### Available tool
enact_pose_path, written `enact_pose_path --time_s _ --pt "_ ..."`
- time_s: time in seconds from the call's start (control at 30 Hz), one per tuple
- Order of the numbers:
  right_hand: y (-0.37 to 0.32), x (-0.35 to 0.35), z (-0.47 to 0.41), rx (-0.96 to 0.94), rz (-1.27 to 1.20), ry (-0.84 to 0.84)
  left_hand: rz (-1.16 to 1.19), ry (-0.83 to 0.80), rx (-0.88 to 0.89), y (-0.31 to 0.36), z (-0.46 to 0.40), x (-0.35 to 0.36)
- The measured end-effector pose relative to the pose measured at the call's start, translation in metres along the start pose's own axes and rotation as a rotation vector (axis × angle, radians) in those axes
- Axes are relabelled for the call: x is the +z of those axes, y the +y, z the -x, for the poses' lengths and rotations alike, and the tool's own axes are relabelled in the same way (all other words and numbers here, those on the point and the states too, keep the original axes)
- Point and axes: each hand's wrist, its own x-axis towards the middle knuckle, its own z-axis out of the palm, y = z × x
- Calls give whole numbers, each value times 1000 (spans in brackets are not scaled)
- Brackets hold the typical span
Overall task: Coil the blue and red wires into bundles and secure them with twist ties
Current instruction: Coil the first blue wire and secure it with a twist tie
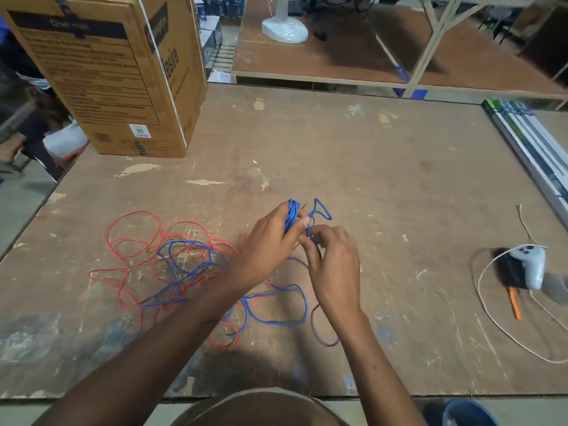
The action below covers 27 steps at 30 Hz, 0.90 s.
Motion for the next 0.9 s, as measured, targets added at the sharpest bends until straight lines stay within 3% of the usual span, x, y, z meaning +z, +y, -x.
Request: enact_pose_path --time_s 0.1,0.23,0.4,0.5,0.6,0.73,0.8,0.9 --pt "1 -6 -2 -22 -7 -18 -164 31 100 -5 -6 -2" --pt "0 -10 -15 381 -635 -183 -635 -3 328 -17 -12 -6" --pt "21 -43 -36 457 -680 -223 -774 -173 244 -56 -5 -30" --pt "36 -56 -51 542 -698 -327 -745 -257 337 -51 4 -42" --pt "50 -59 -66 511 -626 -315 -674 -353 460 -28 10 -54" --pt "51 -37 -72 599 -727 -273 -623 -460 586 2 12 -60" --pt "46 -15 -69 546 -617 -225 -473 -469 551 14 8 -56" --pt "38 7 -56 314 -539 -287 -92 -387 326 20 2 -49"
